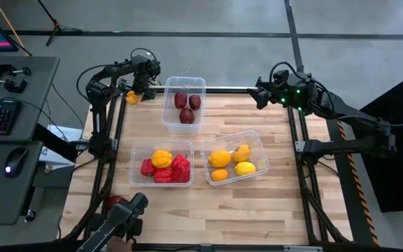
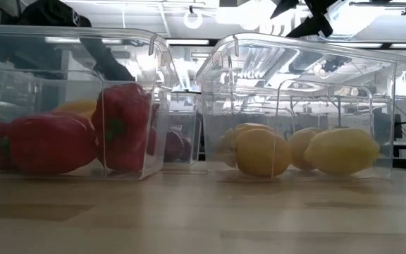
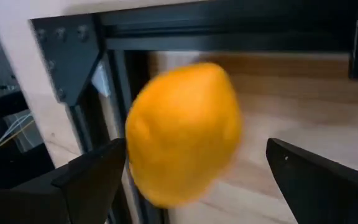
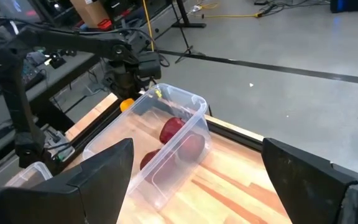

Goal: Sort produce into baskets
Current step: Put the top left lemon into the middle right transparent bin

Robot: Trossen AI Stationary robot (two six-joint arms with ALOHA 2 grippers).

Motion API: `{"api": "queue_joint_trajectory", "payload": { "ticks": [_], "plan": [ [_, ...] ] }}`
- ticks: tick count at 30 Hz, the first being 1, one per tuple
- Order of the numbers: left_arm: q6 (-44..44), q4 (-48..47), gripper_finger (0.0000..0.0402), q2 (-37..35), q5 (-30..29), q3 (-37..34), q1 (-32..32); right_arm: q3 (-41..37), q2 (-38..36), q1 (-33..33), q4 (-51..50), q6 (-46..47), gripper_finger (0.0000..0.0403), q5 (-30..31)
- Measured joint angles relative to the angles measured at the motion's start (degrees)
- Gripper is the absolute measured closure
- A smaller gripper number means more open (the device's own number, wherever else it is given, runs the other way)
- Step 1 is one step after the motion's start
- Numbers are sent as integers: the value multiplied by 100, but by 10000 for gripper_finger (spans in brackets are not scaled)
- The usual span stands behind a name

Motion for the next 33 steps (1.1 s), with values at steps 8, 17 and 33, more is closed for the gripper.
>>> {"api": "queue_joint_trajectory", "payload": {
  "ticks": [8,17,33],
  "plan": [
    [36,25,28,137,86,20,-12,0,0,0,-53,2,59,-2],
    [497,-9,125,66,583,-5,-45,0,1,0,-52,105,59,0],
    [234,941,210,-3060,769,925,-691,0,-4,0,69,-486,59,-205]
  ]
}}
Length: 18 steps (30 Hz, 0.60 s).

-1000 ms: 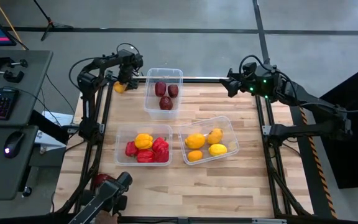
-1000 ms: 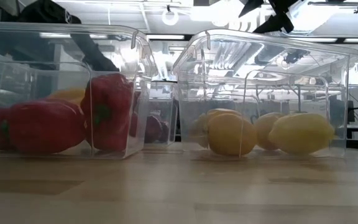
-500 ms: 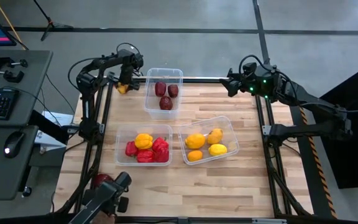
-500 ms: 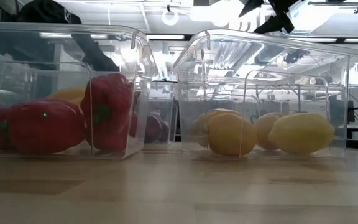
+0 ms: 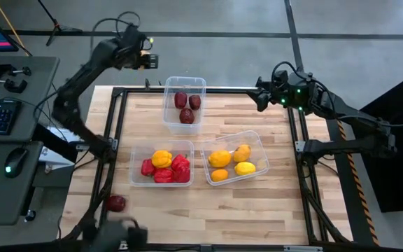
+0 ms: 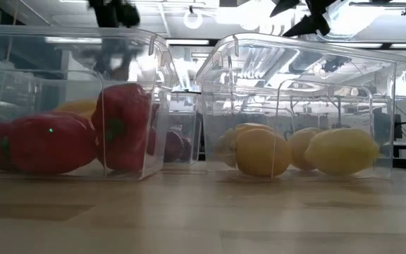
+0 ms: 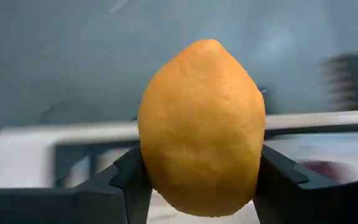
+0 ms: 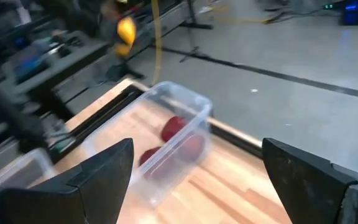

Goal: Sort produce into baskets
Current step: Put the top left lemon into the middle right transparent bin

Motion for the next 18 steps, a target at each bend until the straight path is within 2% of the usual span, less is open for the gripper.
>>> {"api": "queue_joint_trajectory", "payload": {
  "ticks": [4,6,9,13,16,18],
  "plan": [
    [-46,777,202,-697,437,4,-1130,-2,-11,0,181,-328,59,-803],
    [75,1225,202,-855,541,4,-1945,-2,-40,0,338,-445,59,-1264],
    [702,1867,202,-849,611,4,-3295,-2,-132,0,677,-356,59,-1969],
    [1147,2671,201,-429,625,2,-4790,-4,-358,4,1179,69,59,-2740],
    [1253,3330,201,103,760,1,-5568,-4,-563,14,1509,513,59,-3101],
    [1376,3793,201,539,1014,1,-5952,-4,-697,85,1658,774,59,-3138]
  ]
}}
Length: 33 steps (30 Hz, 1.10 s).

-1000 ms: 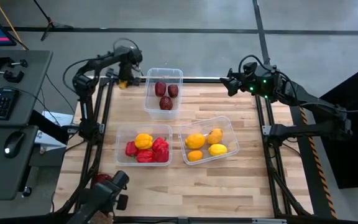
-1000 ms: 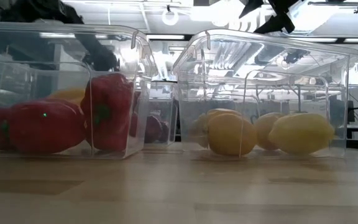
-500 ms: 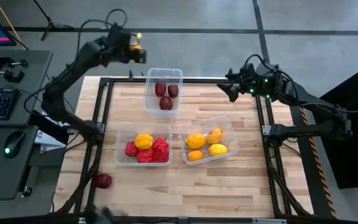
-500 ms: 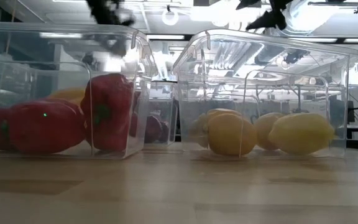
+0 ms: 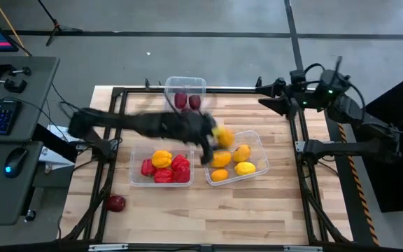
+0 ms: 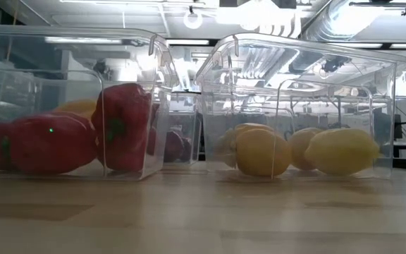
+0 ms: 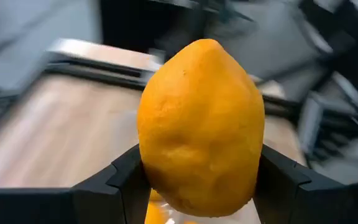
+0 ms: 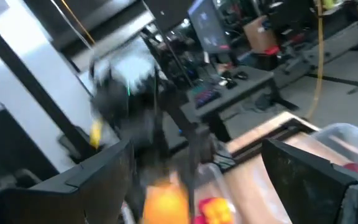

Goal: Sort produce into baskets
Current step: Put the top left lemon into the middle right transparent bin, then put the bottom left red apple into the top center transparent bin

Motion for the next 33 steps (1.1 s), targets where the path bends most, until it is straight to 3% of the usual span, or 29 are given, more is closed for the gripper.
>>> {"api": "queue_joint_trajectory", "payload": {
  "ticks": [3,7,11,17,20,33],
  "plan": [
    [473,680,200,745,427,-6,-331,0,-134,158,56,233,59,58],
    [503,1330,200,1493,443,-14,-375,0,-161,378,39,593,59,324],
    [-132,1351,200,1612,568,-10,-371,0,-163,528,30,707,59,427],
    [175,1309,199,1542,587,-7,-321,0,-163,642,-167,386,59,427],
    [-131,1345,192,1521,595,4,-224,0,-161,640,-391,298,59,448],
    [-430,1036,46,1335,863,-5,119,0,-314,608,-618,-371,59,455]
  ]
}}
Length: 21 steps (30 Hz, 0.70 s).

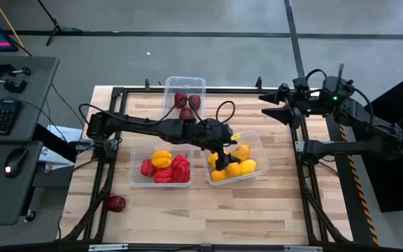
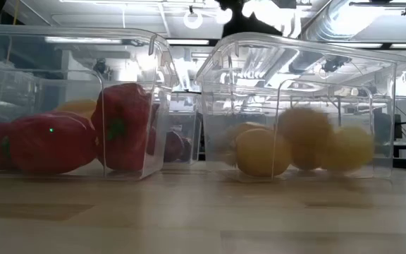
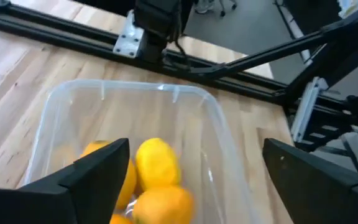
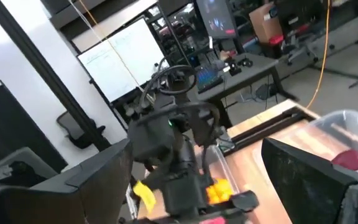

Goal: Sort produce into baskets
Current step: Put the bottom left red apple into the top center transparent bin

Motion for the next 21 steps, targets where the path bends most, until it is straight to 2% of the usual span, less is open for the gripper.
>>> {"api": "queue_joint_trajectory", "payload": {
  "ticks": [6,10,15,21],
  "plan": [
    [-582,-717,38,-722,12,0,-18,0,-272,-22,-1,-96,59,367],
    [-875,-1442,37,-1433,-106,13,-363,1,-397,-22,-13,-140,59,405],
    [-1446,-2858,37,-2028,-882,10,-1407,2,-384,-15,-190,-138,59,405],
    [-3005,-4293,37,-2189,-1584,9,-3117,2,-263,-15,-366,-134,59,405]
  ]
}}
